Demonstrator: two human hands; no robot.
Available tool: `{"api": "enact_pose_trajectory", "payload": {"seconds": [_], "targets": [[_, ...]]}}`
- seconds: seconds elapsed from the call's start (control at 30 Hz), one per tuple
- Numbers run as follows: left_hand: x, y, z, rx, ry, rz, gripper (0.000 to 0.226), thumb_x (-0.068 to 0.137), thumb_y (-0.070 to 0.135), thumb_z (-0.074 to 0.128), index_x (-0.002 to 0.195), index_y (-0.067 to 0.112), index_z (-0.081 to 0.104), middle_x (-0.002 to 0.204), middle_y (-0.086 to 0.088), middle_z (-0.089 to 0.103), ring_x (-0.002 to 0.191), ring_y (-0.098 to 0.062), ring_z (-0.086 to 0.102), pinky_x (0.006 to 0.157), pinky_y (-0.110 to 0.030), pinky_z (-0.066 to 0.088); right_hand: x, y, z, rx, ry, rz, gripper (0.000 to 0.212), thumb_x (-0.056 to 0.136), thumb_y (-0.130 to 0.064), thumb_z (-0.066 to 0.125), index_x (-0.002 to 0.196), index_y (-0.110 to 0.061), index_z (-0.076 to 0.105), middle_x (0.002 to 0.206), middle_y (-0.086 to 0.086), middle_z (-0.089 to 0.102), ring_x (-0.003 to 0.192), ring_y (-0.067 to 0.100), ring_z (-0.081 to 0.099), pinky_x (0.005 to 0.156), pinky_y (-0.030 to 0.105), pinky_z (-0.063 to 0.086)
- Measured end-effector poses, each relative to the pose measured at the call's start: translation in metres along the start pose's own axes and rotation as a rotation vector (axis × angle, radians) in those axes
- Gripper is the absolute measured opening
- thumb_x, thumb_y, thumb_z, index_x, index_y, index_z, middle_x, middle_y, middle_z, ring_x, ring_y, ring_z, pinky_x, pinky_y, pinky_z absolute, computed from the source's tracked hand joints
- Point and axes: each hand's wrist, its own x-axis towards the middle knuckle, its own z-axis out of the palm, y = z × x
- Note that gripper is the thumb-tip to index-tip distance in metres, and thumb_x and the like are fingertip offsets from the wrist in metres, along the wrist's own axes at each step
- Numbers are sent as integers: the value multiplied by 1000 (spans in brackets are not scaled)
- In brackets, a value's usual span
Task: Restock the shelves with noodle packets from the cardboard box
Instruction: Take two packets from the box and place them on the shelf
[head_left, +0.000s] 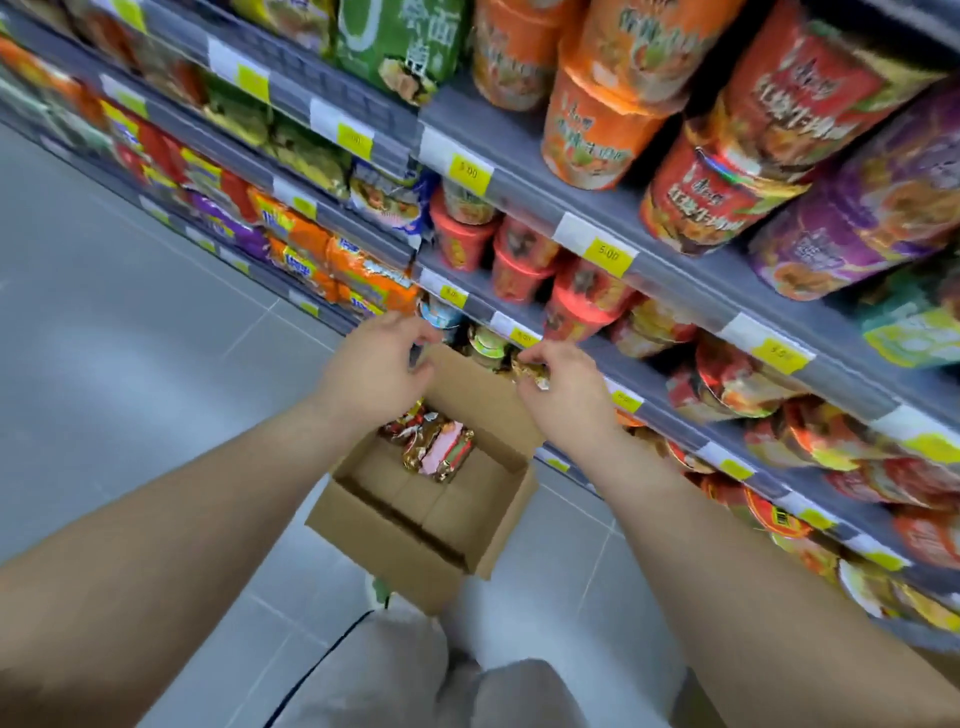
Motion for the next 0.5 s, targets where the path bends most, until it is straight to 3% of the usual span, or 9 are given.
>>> {"api": "enact_pose_trajectory", "payload": {"seconds": [0.23, 0.33, 0.5], "targets": [[4, -49, 86, -18, 10, -263, 28, 84, 19, 60, 112, 17, 63, 106, -7, 61, 96, -25, 59, 80, -31, 45, 50, 60, 77, -87, -206, -40, 31, 84, -15, 57, 114, -12, 62, 117, 5, 59, 114, 23, 50, 93, 31, 41], [1, -76, 144, -18, -1, -348, 28, 84, 21, 60, 112, 20, 63, 107, -4, 60, 98, -24, 58, 82, -33, 47, 67, 100, 128, -114, -279, -62, 32, 84, -17, 57, 115, -12, 62, 118, 8, 60, 112, 26, 51, 94, 36, 43], [3, -132, 262, -62, -36, -498, 27, 86, 24, 57, 113, 21, 62, 109, -1, 61, 103, -22, 58, 81, -28, 44, 86, 184, 226, -125, -323, -88, 28, 84, -14, 58, 112, -12, 62, 115, 7, 60, 114, 26, 50, 92, 29, 36]]}}
